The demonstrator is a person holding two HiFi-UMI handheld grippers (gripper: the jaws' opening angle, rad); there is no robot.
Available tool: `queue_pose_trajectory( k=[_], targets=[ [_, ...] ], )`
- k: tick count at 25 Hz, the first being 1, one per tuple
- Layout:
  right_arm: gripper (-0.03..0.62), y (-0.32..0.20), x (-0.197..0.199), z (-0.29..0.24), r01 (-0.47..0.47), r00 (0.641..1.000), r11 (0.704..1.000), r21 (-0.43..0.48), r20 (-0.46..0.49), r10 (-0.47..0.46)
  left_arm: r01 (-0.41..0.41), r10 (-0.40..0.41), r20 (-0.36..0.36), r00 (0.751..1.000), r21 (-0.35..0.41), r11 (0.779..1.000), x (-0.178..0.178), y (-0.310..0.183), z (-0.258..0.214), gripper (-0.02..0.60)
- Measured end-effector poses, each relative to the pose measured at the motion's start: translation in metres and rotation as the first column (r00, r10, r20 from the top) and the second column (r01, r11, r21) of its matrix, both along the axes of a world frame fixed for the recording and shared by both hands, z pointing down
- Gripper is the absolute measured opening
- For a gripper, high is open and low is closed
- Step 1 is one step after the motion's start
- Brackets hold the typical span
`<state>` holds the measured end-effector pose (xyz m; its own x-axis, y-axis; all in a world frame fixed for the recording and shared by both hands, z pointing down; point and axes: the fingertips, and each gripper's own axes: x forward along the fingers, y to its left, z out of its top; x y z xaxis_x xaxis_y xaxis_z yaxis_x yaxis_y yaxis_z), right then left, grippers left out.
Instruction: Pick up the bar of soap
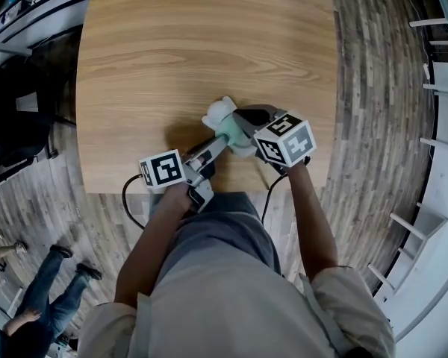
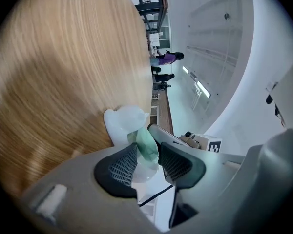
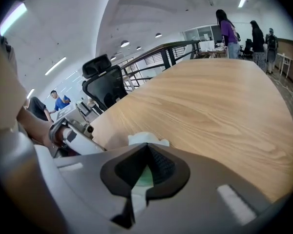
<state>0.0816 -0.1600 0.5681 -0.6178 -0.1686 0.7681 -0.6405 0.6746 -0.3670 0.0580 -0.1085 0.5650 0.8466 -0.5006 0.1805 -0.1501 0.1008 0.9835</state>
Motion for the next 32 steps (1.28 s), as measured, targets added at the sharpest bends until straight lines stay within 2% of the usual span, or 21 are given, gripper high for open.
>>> queue_pose_trajectory(
  k=[5, 10, 13, 16, 19, 21, 25, 32],
  targets=[
    [0.0, -0.004, -0.005, 0.002, 0.0, 1.0, 1.0, 0.008, 0.011, 0.0, -0.03, 0.029, 0.013, 0.999, 0.031, 0.999, 0.002, -0.005, -0.002, 0.161],
    [0.0, -0.006, -0.008, 0.005, -0.002, 1.0, 1.0, -0.003, 0.011, 0.002, -0.021, 0.022, -0.043, 0.999, 0.009, 1.0, 0.009, -0.012, -0.004, 0.181],
    [0.0, -0.007, -0.008, 0.005, -0.013, 1.0, 1.0, 0.0, 0.016, 0.013, -0.028, 0.028, -0.053, 0.998, 0.008, 1.0, 0.012, -0.016, -0.005, 0.189],
    [0.0, -0.007, -0.008, 0.005, -0.022, 1.0, 1.0, 0.004, 0.021, 0.022, -0.026, 0.024, -0.063, 0.998, -0.023, 0.999, 0.012, -0.02, -0.003, 0.175],
    [0.0, -0.008, -0.008, 0.004, -0.028, 0.999, 1.0, 0.007, 0.027, 0.028, -0.008, 0.0, -0.13, 0.992, -0.064, 0.998, 0.014, -0.025, -0.009, 0.15],
    [0.0, -0.008, -0.008, 0.004, -0.036, 0.999, 0.999, 0.013, 0.032, 0.036, -0.003, -0.008, -0.129, 0.992, -0.083, 0.997, 0.013, -0.025, -0.005, 0.141],
    [0.0, -0.008, -0.008, 0.003, -0.046, 0.998, 0.999, 0.02, 0.039, 0.045, -0.005, -0.008, -0.18, 0.984, -0.069, 0.998, 0.016, -0.029, -0.013, 0.138],
    [0.0, -0.01, -0.007, 0.003, -0.061, 0.997, 0.998, 0.017, 0.047, 0.06, -0.028, 0.016, -0.204, 0.979, -0.057, 0.998, 0.019, -0.03, -0.016, 0.141]
  ],
)
